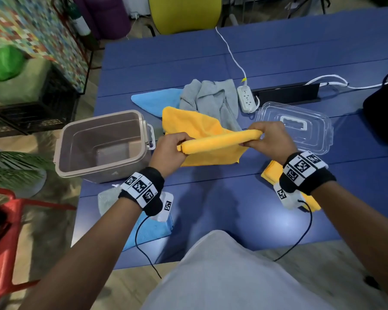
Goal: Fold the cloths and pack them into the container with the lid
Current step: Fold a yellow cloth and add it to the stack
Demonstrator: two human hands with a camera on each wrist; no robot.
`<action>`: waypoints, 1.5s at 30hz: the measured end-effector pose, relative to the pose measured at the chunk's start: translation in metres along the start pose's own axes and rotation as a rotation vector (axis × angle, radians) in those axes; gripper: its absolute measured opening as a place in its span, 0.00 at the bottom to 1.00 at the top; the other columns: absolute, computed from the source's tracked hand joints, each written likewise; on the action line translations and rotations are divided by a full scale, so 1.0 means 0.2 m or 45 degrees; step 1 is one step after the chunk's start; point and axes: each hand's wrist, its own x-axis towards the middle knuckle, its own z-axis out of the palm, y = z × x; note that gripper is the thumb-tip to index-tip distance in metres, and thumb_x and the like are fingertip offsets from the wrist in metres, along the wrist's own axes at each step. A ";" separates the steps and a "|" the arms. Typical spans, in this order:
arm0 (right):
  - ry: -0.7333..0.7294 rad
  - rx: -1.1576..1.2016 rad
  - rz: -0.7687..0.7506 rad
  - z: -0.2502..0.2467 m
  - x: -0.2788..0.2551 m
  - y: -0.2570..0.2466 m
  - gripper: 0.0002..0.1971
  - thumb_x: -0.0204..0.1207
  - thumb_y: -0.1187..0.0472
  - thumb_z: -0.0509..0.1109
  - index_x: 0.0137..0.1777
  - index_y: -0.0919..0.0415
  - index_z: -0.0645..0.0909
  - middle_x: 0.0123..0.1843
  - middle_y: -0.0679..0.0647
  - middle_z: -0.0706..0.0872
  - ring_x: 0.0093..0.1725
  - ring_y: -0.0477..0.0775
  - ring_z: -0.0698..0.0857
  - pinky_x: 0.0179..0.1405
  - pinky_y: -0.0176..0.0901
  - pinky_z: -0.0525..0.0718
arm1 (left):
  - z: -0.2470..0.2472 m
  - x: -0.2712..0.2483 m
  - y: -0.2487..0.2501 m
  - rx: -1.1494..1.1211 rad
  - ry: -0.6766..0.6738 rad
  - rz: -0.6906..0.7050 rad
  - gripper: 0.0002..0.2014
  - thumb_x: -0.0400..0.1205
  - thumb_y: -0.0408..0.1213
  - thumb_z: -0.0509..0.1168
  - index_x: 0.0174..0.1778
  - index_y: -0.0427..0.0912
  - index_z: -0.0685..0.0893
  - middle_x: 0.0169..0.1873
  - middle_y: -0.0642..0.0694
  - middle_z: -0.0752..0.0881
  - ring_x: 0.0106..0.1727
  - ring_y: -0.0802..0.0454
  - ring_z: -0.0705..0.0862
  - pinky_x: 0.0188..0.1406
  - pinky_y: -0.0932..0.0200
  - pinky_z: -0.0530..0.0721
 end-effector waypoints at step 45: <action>-0.726 -0.467 0.297 0.76 -0.36 0.47 0.30 0.81 0.57 0.62 0.82 0.57 0.58 0.76 0.58 0.70 0.75 0.63 0.66 0.63 0.53 0.74 | 0.72 -0.33 -0.48 1.000 -0.577 -0.268 0.29 0.79 0.31 0.57 0.78 0.54 0.68 0.77 0.41 0.63 0.69 0.37 0.68 0.58 0.45 0.75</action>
